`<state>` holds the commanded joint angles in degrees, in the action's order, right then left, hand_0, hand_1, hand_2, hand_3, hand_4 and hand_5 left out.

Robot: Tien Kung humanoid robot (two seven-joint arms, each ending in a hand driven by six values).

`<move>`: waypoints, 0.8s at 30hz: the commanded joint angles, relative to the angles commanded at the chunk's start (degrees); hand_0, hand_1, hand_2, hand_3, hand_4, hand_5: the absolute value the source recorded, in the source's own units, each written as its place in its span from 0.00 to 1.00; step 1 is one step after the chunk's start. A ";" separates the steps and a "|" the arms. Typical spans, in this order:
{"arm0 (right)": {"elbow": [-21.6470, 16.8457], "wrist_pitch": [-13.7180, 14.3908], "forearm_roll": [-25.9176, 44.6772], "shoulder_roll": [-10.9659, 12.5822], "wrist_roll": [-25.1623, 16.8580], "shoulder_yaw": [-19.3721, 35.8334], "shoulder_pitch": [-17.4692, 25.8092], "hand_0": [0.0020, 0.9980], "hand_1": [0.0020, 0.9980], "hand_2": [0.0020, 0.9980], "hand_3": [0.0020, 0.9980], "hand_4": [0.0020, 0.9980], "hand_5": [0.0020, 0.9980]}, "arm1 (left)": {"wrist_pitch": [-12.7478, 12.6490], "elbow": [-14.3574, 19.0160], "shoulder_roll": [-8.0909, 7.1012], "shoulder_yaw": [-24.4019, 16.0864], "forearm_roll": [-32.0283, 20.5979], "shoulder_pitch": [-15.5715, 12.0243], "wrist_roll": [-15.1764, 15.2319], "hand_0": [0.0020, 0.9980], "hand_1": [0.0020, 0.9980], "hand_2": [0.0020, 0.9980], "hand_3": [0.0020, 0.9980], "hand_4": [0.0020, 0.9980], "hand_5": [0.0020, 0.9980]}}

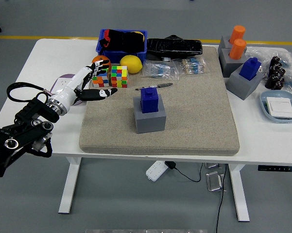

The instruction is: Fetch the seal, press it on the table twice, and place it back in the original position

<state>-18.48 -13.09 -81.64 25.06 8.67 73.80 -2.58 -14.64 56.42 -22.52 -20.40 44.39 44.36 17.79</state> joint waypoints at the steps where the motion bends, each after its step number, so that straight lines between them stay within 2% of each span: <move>1: 0.00 0.00 -0.01 -0.01 0.00 0.00 0.01 0.83 0.74 0.73 0.70 0.79 0.59 | 0.04 0.13 0.06 0.08 0.04 -0.04 -0.05 0.96 0.90 0.89 0.96 0.88 0.10; 12: -0.01 -0.03 -0.01 -0.06 -0.07 -0.02 -0.02 0.83 0.74 0.73 0.70 0.79 0.59 | 0.61 2.19 1.33 1.40 -0.26 -0.50 -0.61 0.96 0.90 0.89 0.96 0.89 0.09; 19: -0.02 -0.03 -0.03 -0.05 -0.09 0.00 -0.05 0.83 0.74 0.73 0.70 0.79 0.59 | 0.41 2.74 2.88 1.65 -0.74 -0.74 -1.01 0.96 0.90 0.89 0.96 0.89 0.11; 24: -0.04 -0.04 0.03 -0.07 -0.11 -0.15 -0.07 0.83 0.74 0.73 0.70 0.79 0.59 | -0.20 2.28 4.57 2.13 -1.04 -0.77 -1.00 0.96 0.90 0.89 0.96 0.89 0.11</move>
<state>-18.51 -13.13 -81.60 24.99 8.56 73.65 -2.66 -14.84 58.70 -17.96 -18.27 43.35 43.59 16.79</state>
